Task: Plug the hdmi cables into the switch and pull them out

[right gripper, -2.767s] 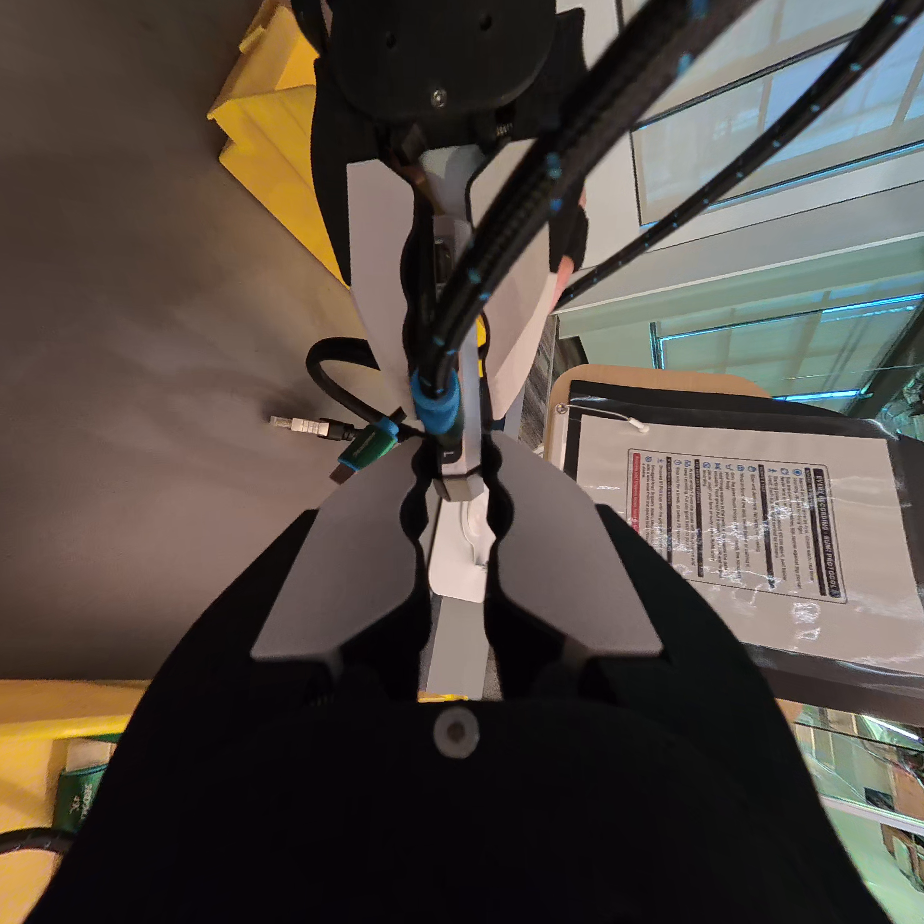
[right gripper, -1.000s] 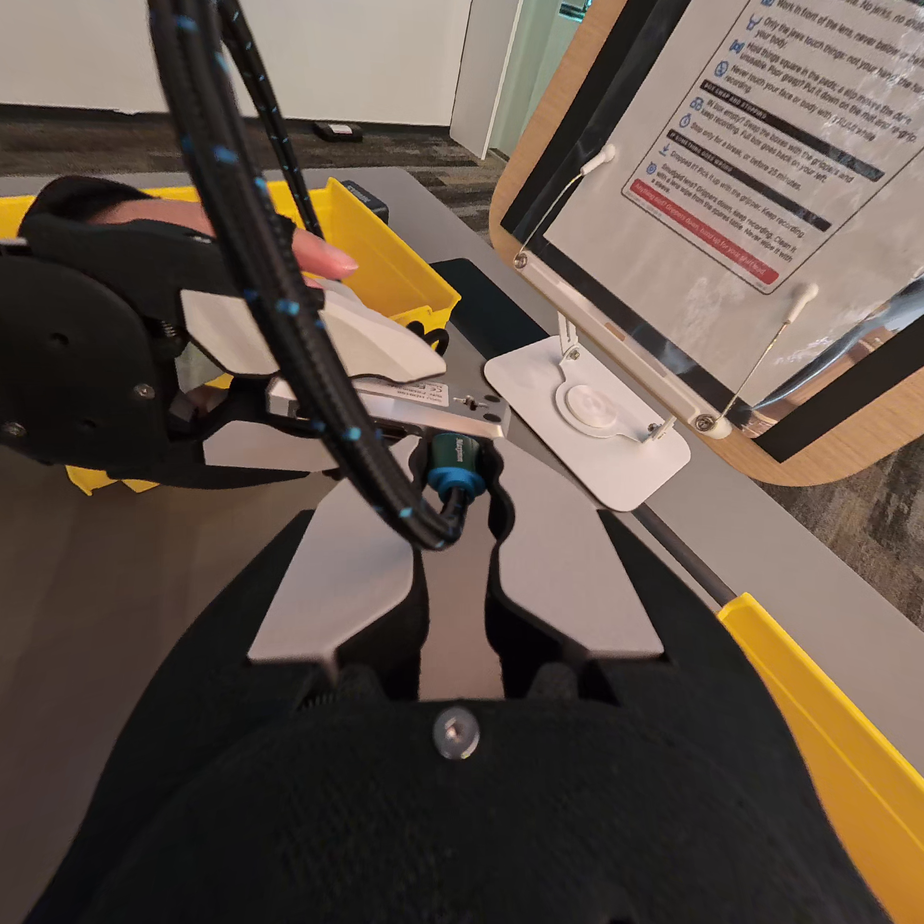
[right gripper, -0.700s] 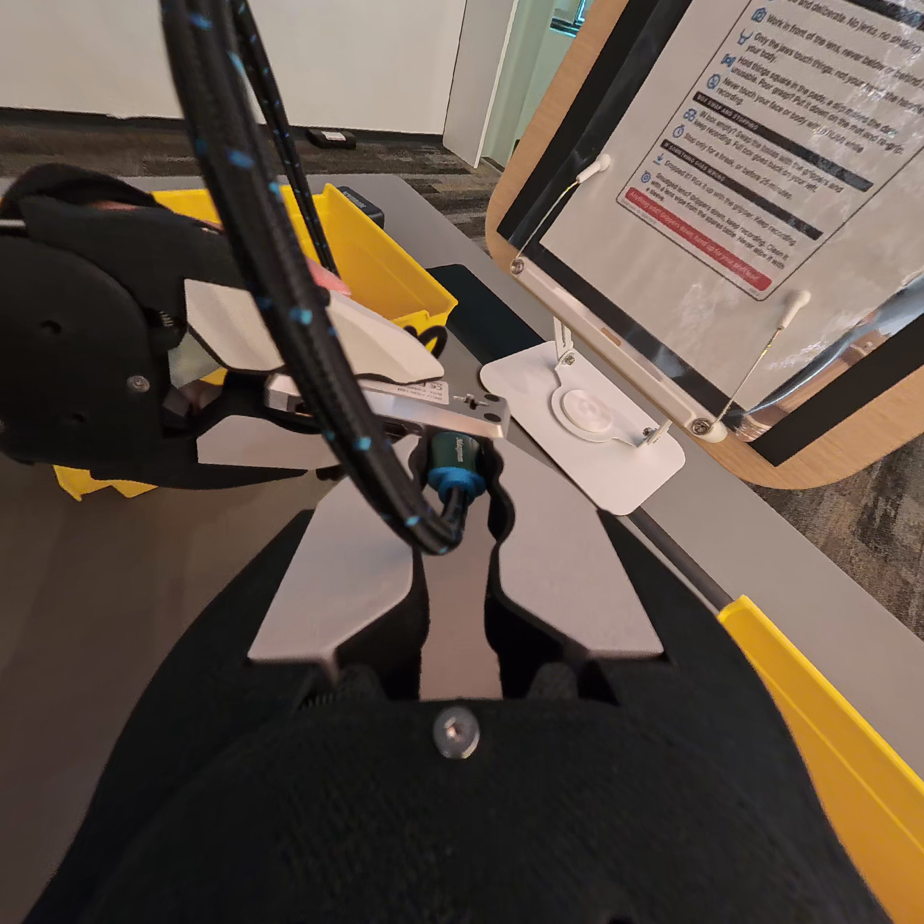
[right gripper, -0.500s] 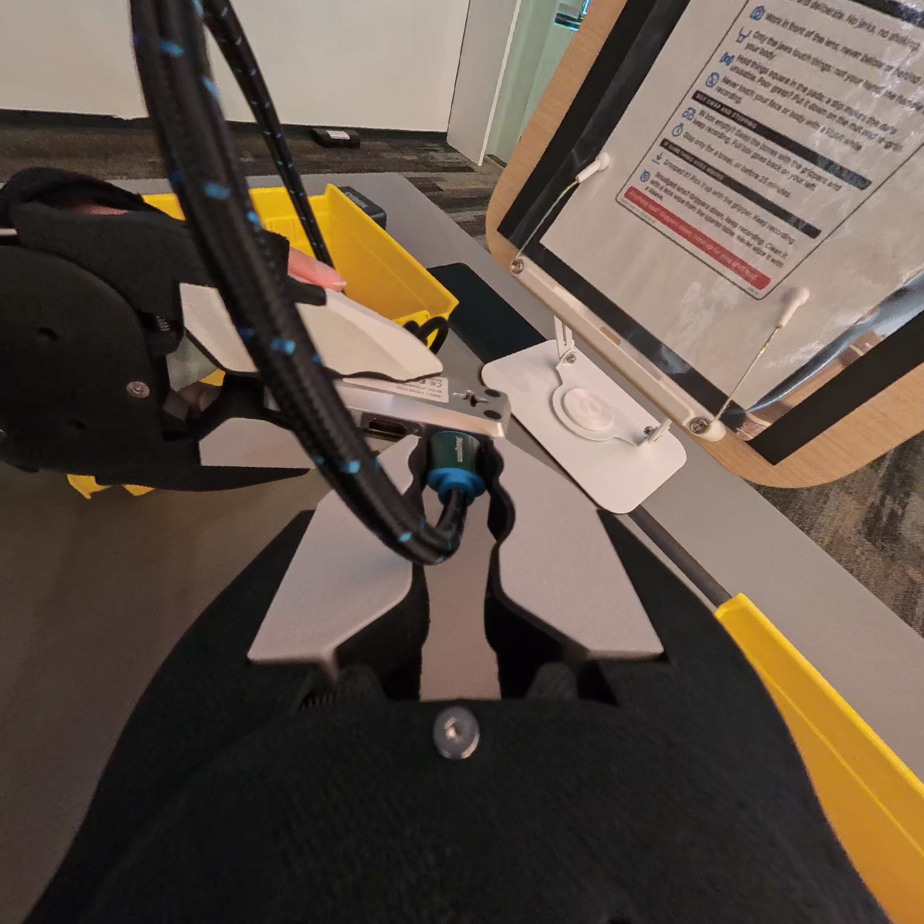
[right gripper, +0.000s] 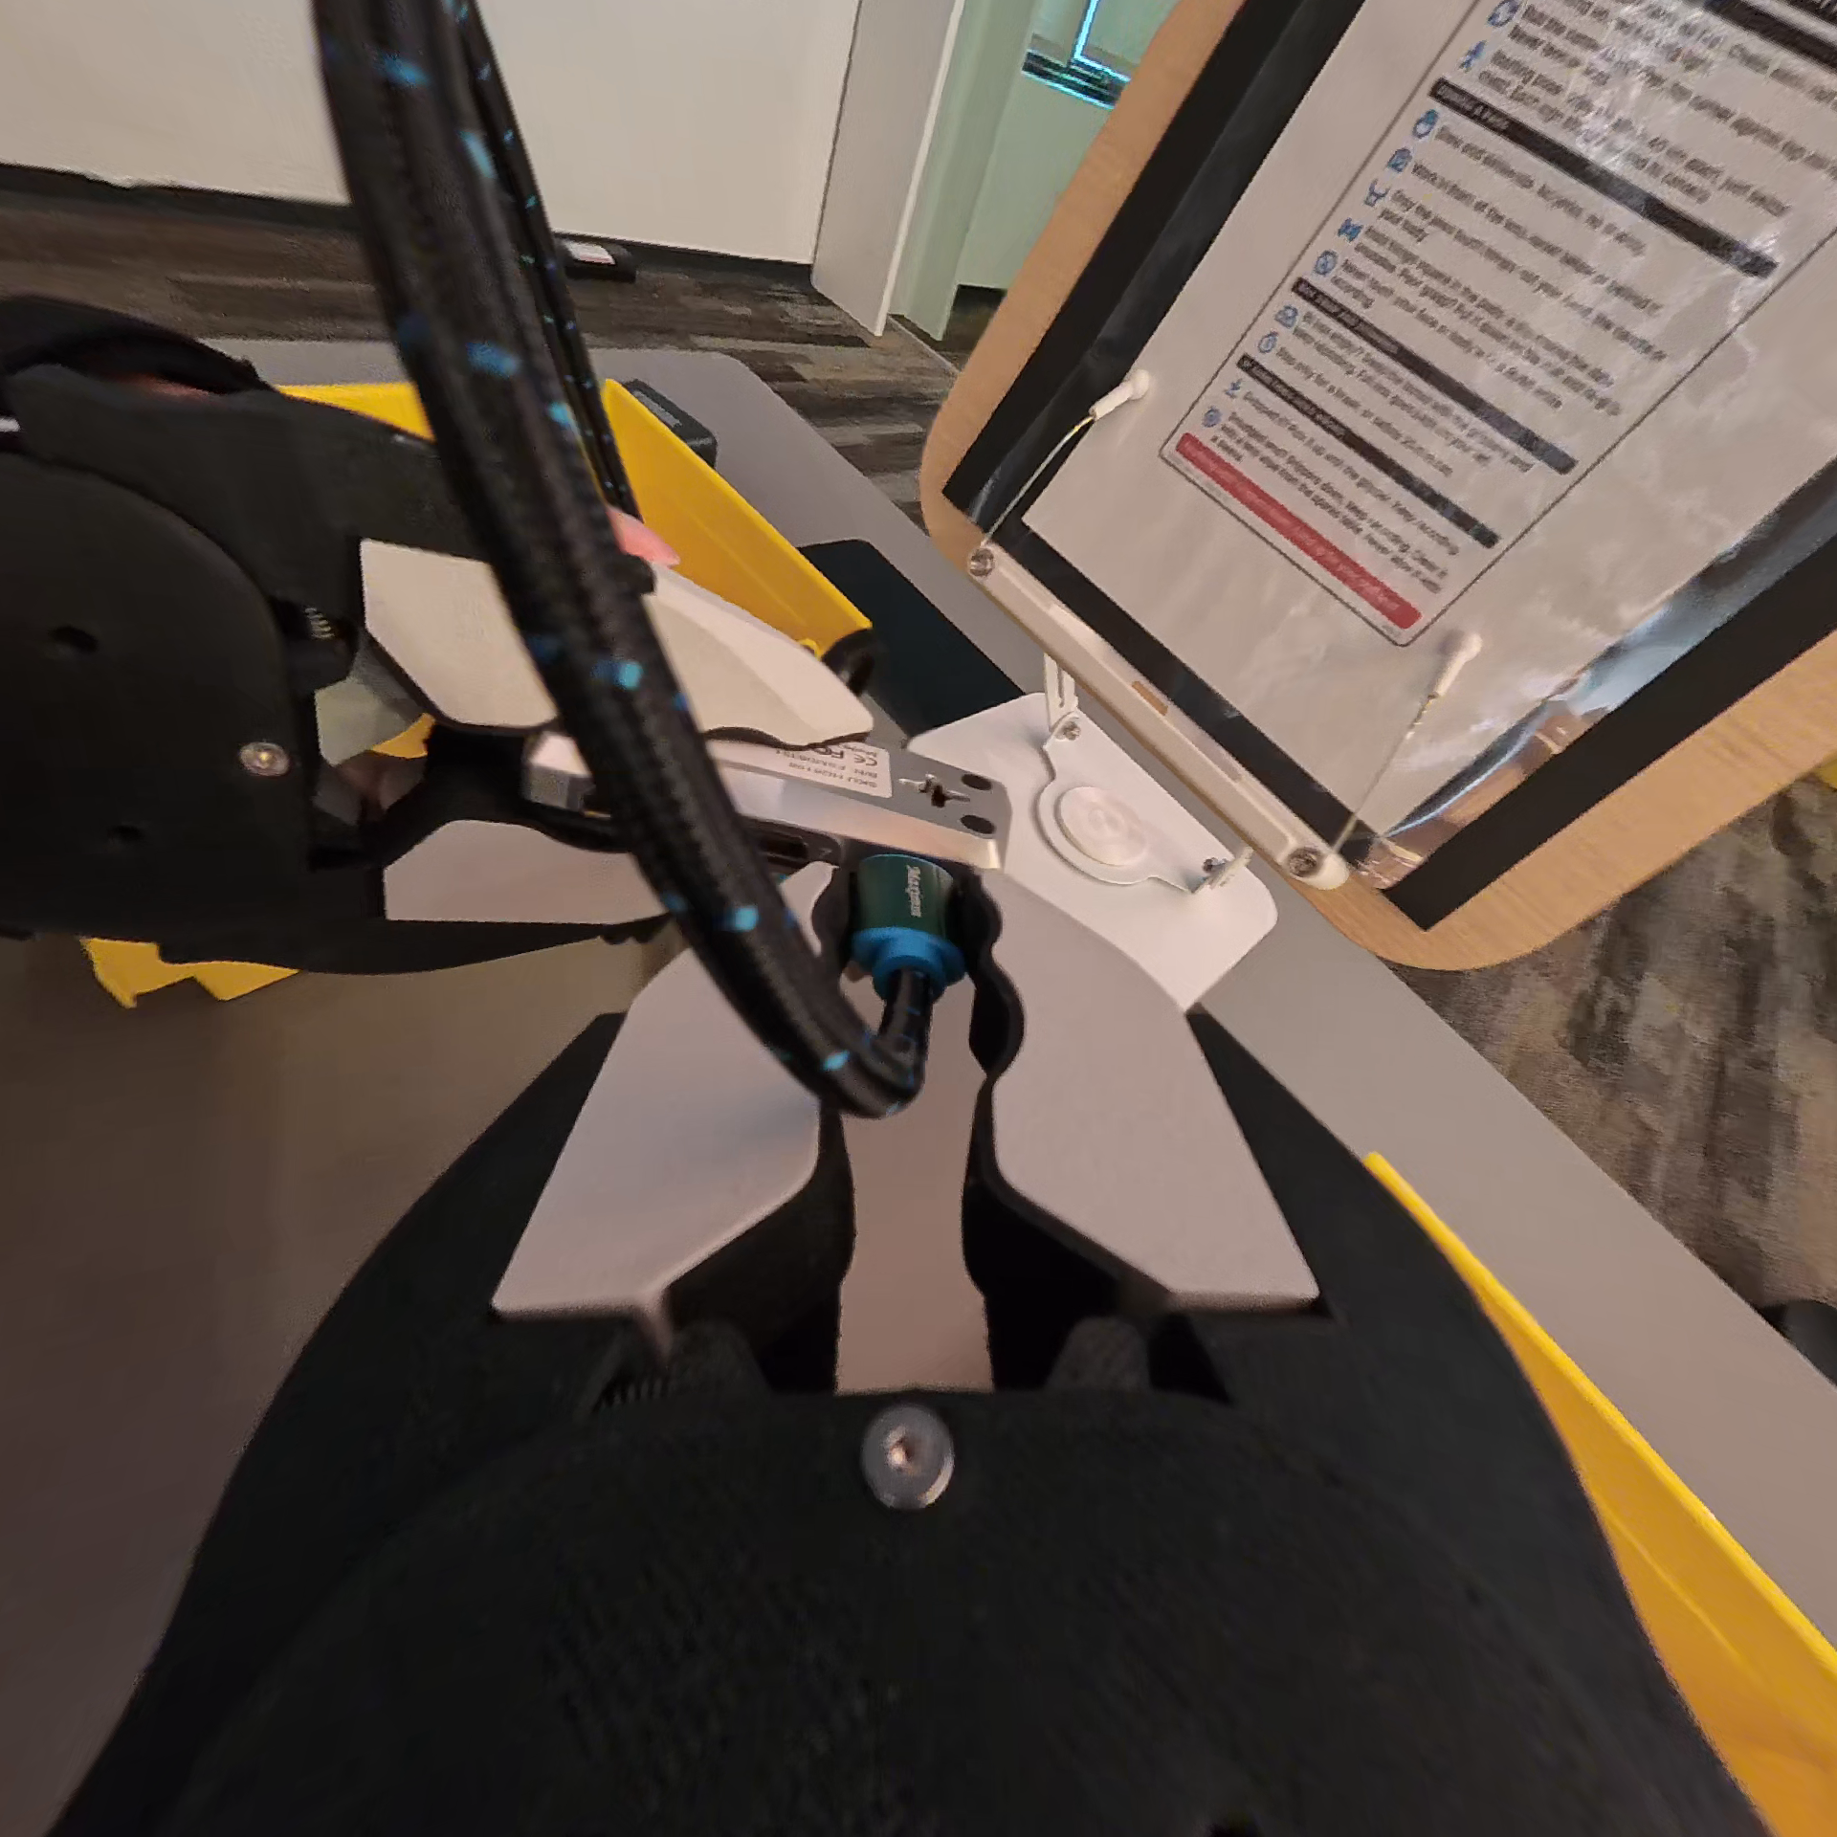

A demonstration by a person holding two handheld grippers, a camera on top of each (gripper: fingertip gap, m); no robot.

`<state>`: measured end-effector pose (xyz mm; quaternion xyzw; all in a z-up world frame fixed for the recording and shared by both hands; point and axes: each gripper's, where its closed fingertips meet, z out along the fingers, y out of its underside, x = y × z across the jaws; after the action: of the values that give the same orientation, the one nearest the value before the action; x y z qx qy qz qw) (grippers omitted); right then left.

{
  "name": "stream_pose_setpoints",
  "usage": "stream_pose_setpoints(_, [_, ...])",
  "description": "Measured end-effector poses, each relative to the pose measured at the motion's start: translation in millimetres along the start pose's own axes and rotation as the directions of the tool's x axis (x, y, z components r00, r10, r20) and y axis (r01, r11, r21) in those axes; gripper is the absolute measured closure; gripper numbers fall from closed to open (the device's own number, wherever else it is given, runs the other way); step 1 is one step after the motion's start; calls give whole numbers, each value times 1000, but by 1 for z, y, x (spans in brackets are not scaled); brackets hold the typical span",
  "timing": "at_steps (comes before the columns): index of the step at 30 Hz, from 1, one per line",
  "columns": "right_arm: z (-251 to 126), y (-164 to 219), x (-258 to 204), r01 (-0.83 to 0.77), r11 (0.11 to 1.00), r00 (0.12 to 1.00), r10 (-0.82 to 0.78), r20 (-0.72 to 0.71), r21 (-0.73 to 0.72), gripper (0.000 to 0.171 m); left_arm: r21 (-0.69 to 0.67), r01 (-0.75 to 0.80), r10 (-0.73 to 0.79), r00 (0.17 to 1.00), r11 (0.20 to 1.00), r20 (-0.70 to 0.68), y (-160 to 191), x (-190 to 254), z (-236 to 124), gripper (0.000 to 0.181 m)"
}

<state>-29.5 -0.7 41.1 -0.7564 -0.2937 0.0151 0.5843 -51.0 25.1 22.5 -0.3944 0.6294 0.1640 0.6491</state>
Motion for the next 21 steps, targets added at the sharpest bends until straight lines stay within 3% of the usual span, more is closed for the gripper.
stream_pose_setpoints(10, [-8,-7,-2,80,997,989,-81,-120,-13,149,3,-1,0,999,1000,47,-3,-9,-4,158])
stream_pose_setpoints(15, [-10,-8,-2,-37,999,999,38,-9,15,149,73,-1,-3,999,997,53,-16,-5,-7,154])
stream_pose_setpoints(21, [-7,-2,-6,3,1000,1000,-3,8,-22,149,134,-9,3,999,991,44,-24,6,-6,154])
